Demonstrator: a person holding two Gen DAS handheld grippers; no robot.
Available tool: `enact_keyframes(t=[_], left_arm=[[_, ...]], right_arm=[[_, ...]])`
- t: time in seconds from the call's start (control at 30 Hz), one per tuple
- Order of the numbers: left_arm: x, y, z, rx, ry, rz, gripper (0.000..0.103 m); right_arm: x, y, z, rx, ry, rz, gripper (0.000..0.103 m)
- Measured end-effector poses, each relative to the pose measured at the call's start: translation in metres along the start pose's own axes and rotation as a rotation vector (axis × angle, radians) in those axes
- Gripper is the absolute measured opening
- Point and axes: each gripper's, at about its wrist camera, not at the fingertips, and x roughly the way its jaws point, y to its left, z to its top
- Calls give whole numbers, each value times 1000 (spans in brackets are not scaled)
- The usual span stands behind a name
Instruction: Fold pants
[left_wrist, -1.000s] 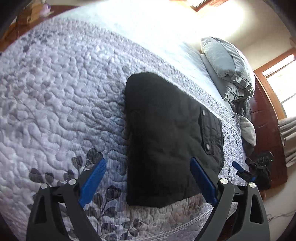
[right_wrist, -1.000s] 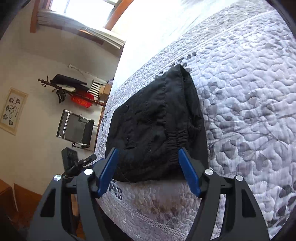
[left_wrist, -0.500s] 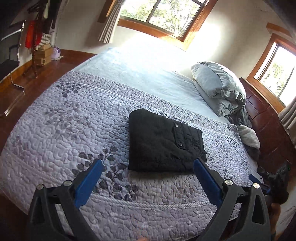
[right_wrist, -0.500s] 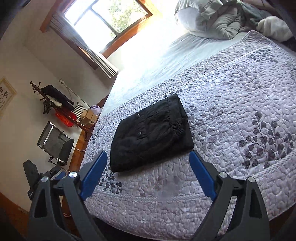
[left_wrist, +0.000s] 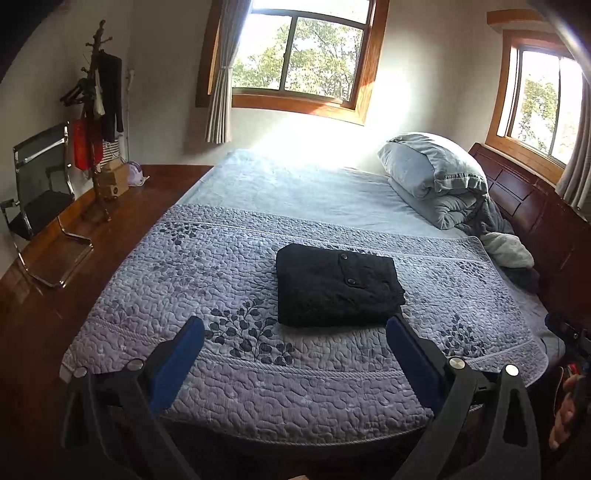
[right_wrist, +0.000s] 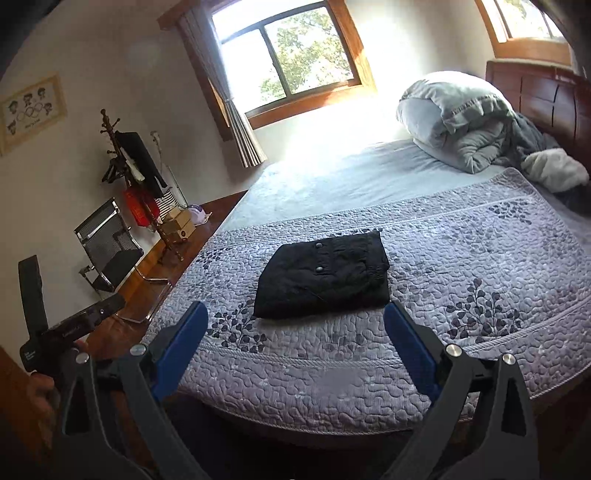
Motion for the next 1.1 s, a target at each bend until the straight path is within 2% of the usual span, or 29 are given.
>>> enact_keyframes(t=[0.07, 0.27, 0.5, 0.77, 1.1], left_arm=[[-17, -6, -4, 13, -14, 20, 99], [-51, -22, -14, 47, -18, -10, 99], [-73, -37, -30, 57, -12, 5, 99], [-85, -47, -40, 73, -7, 30, 99], [-103, -53, -39, 84, -59, -47, 99]], right_arm=[[-8, 16, -5, -43, 0, -9, 99], [-25, 46, -21, -95, 23, -16, 99], [-33, 50, -30, -80, 22, -55, 99], [-42, 57, -37, -73, 17, -56, 99], [-49, 66, -39, -95, 14, -95, 99]])
